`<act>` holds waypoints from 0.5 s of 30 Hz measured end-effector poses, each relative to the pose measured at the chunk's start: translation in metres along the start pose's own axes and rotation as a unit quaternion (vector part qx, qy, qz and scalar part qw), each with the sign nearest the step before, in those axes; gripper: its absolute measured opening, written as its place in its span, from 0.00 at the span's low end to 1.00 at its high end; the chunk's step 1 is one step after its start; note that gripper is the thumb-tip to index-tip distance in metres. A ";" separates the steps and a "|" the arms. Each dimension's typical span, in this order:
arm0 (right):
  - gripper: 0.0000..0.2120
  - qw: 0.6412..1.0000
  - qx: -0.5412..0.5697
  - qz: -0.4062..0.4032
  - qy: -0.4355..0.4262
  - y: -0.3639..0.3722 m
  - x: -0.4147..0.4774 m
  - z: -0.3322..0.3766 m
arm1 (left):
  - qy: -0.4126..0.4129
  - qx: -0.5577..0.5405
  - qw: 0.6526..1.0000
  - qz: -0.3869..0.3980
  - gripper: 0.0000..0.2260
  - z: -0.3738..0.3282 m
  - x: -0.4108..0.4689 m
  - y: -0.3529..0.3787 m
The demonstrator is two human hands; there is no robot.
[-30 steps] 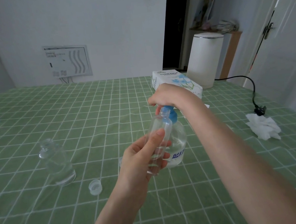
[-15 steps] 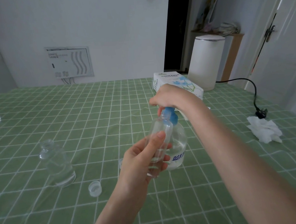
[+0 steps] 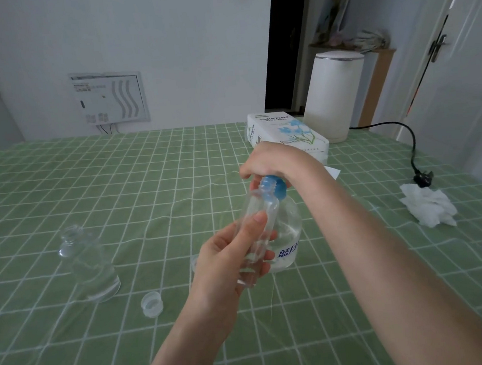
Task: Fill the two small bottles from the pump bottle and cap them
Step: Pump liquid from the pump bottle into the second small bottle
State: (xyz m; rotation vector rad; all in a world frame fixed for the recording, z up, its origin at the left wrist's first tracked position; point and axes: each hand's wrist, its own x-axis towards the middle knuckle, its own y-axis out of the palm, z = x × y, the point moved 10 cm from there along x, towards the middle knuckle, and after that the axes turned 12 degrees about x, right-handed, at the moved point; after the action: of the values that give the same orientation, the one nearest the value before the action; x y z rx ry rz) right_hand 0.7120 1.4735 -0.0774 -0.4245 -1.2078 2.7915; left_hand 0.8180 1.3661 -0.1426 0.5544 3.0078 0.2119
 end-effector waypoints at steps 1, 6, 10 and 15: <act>0.14 1.000 0.001 -0.001 -0.001 0.000 0.000 0.000 | -0.001 0.002 1.000 0.000 0.14 0.000 0.000 0.000; 0.15 1.000 0.010 -0.001 -0.010 -0.001 0.001 0.001 | -0.005 0.009 1.000 -0.004 0.13 0.001 0.000 -0.001; 0.13 1.000 -0.005 -0.001 -0.015 -0.006 -0.001 0.006 | -0.001 0.008 1.000 -0.004 0.13 -0.001 0.000 0.000; 0.15 1.000 -0.011 -0.013 -0.024 -0.012 -0.002 0.011 | 0.003 0.002 1.000 -0.001 0.13 -0.003 0.000 0.000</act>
State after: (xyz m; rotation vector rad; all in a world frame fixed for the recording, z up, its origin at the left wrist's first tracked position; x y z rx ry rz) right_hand 0.7105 1.4735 -0.0616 -0.3440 -1.2451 2.7845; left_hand 0.8180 1.3659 -0.1392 0.5532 3.0161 0.2070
